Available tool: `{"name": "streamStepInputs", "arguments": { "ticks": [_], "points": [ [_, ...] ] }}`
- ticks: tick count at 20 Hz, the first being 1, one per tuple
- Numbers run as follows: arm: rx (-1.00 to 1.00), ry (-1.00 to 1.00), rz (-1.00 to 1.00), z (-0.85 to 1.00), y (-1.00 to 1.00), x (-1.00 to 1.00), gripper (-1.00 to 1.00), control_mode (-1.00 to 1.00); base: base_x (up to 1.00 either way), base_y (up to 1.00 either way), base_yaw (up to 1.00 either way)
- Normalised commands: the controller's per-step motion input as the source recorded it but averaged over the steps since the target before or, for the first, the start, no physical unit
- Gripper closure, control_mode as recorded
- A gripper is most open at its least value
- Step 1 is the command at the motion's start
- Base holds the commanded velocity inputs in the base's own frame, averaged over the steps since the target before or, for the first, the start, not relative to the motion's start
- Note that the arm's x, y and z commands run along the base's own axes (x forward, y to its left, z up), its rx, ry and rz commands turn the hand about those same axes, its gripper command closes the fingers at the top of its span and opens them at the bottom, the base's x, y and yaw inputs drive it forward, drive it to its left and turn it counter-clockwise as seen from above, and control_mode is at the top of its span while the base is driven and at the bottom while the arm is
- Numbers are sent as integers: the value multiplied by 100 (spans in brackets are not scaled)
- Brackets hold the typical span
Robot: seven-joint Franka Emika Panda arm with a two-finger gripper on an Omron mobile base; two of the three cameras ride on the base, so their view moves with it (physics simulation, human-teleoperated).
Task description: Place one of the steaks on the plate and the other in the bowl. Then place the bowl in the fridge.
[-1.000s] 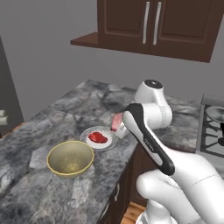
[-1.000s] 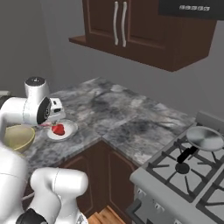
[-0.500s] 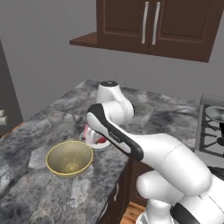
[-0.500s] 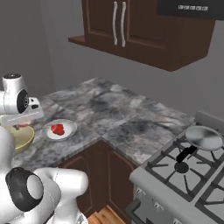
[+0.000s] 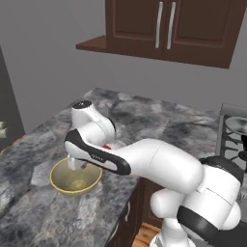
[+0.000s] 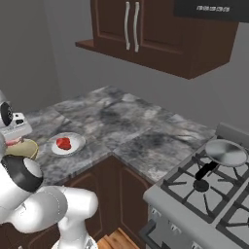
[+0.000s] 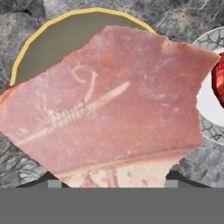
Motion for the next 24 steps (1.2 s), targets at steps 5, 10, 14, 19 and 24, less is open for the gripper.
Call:
{"name": "streamStepInputs", "arguments": {
  "ticks": [5,10,14,19,24],
  "points": [
    [-3,-7,0,-51,38,18,100,-100,0,0,0],
    [0,-1,0,-73,-6,0,100,-100,0,0,0],
    [0,-4,0,-44,0,8,100,-100,0,0,0],
    [2,-1,0,-4,2,12,-100,-100,0,0,0],
    [1,-1,0,-2,1,3,-100,-100,0,0,0]
  ]
}}
